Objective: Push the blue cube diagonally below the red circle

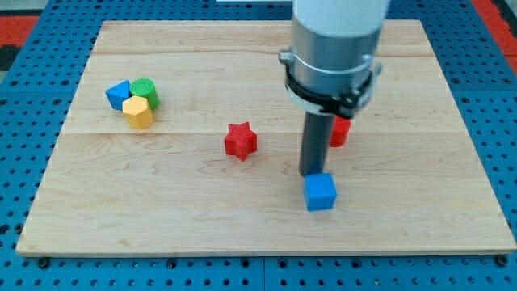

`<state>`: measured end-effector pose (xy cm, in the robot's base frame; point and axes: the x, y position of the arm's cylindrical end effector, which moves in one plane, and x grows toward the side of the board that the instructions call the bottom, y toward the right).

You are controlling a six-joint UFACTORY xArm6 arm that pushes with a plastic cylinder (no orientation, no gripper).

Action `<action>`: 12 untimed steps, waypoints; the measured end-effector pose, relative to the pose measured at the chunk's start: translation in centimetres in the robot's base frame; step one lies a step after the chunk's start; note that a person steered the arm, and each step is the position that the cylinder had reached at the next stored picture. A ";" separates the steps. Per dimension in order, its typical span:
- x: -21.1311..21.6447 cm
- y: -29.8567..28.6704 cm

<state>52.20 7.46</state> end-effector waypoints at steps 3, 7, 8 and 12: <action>8.4 0.8; 4.6 6.7; 3.8 8.9; -0.6 2.0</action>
